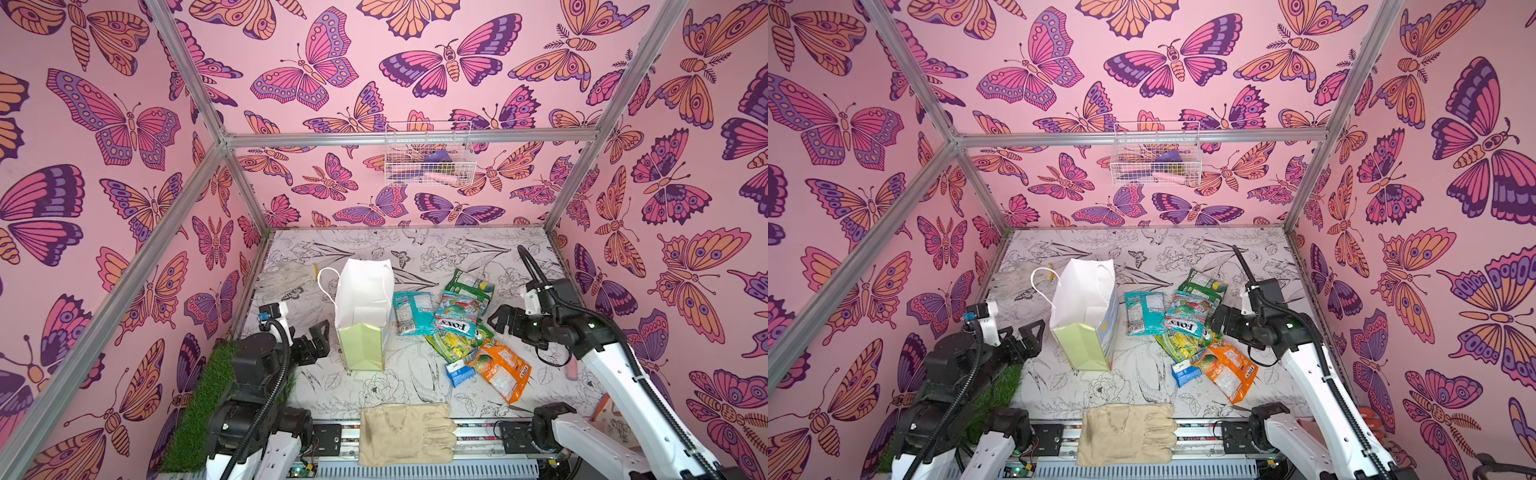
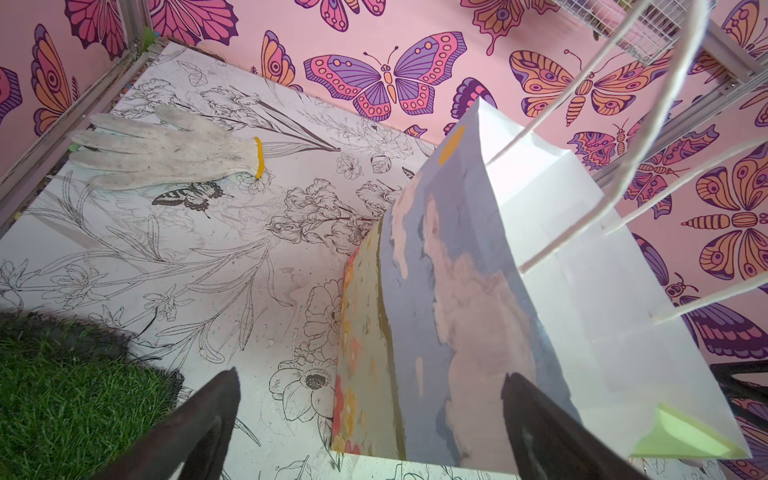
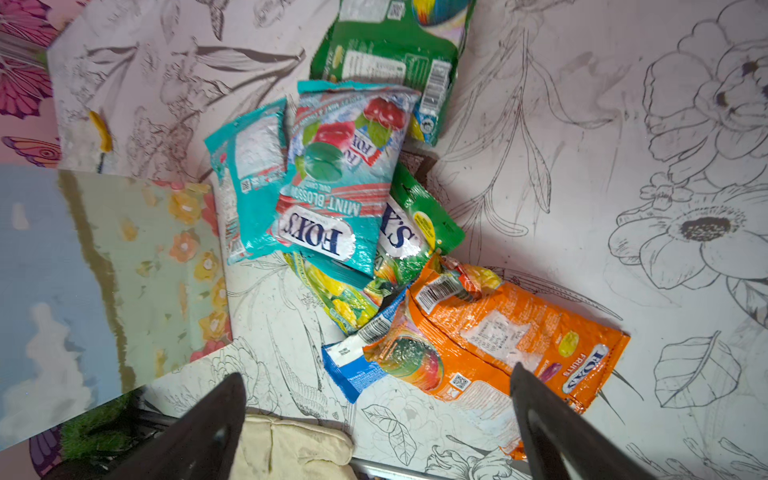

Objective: Place the snacks into the paper bag

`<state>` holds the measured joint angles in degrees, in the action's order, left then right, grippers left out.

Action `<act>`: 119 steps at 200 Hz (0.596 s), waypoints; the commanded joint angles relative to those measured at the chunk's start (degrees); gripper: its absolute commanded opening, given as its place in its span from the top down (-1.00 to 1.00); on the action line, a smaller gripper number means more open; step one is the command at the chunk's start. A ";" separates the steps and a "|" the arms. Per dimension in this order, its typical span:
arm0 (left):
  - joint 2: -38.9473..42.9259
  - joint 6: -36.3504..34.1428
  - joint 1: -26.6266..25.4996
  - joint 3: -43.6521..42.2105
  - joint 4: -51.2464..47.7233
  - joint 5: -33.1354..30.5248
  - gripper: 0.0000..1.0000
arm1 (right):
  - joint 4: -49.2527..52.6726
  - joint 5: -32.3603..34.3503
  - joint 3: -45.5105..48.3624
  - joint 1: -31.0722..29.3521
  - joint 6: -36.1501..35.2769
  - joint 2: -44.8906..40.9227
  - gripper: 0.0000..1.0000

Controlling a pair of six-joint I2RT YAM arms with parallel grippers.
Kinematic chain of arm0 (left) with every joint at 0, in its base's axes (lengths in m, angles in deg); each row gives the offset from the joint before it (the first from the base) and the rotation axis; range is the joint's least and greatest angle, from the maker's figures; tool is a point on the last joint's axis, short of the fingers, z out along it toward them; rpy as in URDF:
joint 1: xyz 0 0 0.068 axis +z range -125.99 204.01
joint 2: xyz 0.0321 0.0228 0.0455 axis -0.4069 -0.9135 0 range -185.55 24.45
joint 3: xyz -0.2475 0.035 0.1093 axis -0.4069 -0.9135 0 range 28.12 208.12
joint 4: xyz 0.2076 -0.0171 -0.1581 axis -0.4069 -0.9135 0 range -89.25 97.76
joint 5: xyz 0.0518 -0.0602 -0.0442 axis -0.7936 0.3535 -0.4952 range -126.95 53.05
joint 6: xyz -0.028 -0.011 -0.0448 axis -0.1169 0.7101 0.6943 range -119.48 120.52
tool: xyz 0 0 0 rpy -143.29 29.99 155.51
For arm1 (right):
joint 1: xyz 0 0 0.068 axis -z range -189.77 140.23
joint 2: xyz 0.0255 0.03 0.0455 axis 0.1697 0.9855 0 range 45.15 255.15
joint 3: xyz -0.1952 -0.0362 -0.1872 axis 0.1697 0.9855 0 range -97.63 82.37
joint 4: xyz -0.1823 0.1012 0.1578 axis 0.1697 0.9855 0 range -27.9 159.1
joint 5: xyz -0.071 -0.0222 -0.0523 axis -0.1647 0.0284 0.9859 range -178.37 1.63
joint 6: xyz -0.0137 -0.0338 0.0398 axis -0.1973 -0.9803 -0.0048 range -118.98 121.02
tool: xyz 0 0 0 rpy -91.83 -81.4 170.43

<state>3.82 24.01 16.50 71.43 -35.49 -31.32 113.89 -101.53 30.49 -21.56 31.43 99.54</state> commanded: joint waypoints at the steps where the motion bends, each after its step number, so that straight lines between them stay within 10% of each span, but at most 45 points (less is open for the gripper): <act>1: 1.51 0.55 -0.43 -1.00 0.99 0.35 -0.99 | -2.82 -0.90 1.50 -0.41 -1.70 0.92 -0.99; 119: 0.08 2.86 -0.62 11.67 -4.44 8.76 -0.95 | -11.68 -6.60 2.48 -0.37 1.46 6.80 -0.99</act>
<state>6.34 26.52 16.11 76.83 -37.74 -26.84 103.31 -106.98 34.21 -21.56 32.57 106.16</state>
